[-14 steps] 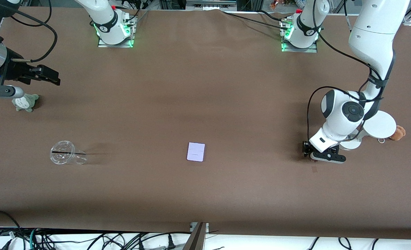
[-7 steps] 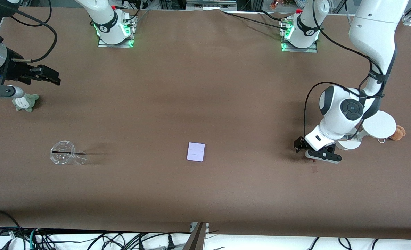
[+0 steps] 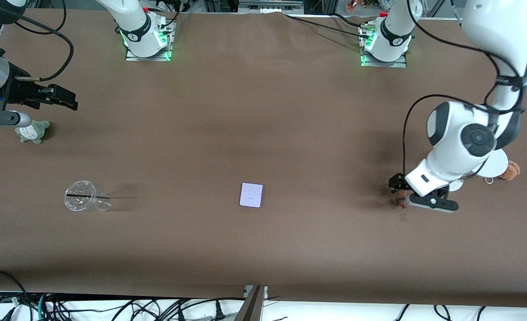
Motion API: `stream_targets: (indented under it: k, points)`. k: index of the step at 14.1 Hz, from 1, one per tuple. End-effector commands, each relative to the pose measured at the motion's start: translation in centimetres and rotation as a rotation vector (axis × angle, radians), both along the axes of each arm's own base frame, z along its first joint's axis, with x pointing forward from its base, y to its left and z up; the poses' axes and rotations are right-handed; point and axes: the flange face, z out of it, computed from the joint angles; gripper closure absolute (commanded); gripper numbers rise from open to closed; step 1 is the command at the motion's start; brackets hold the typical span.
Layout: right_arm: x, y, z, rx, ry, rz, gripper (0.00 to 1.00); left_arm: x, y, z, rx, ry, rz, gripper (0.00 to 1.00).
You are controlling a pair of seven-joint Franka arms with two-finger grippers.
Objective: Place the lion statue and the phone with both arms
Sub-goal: 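Open the left gripper to release the lion and raise it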
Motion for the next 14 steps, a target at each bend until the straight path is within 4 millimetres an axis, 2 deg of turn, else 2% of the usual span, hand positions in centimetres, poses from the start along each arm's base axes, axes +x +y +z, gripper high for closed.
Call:
stream_targets:
  k: [1, 4, 6, 8, 9, 11, 14]
  points:
    - [0.3, -0.2, 0.7, 0.018, -0.008, -0.008, 0.00, -1.9, 1.1, 6.3, 0.022, -0.003, 0.008, 0.00]
    - [0.5, -0.2, 1.0, 0.019, -0.016, -0.007, 0.00, -3.8, 3.1, 12.0, -0.026, -0.005, 0.078, 0.00]
    - [0.5, -0.2, 1.0, 0.019, -0.016, -0.007, 0.00, -4.5, 3.2, 17.3, -0.021, -0.013, 0.088, 0.00]
    - [0.5, -0.1, 1.0, 0.019, -0.016, -0.006, 0.00, -4.7, 3.9, 21.3, -0.015, 0.036, 0.103, 0.00]
    - [0.5, -0.1, 1.0, 0.019, -0.016, -0.006, 0.00, -4.9, 4.3, 22.7, -0.008, 0.047, 0.110, 0.00]
    - [0.5, -0.1, 1.0, 0.019, -0.016, -0.006, 0.00, -5.4, 5.9, 24.2, 0.005, 0.069, 0.137, 0.00]
    - [0.5, -0.1, 1.0, 0.019, -0.016, -0.006, 0.00, -5.9, 9.7, 25.3, -0.010, 0.070, 0.200, 0.00]
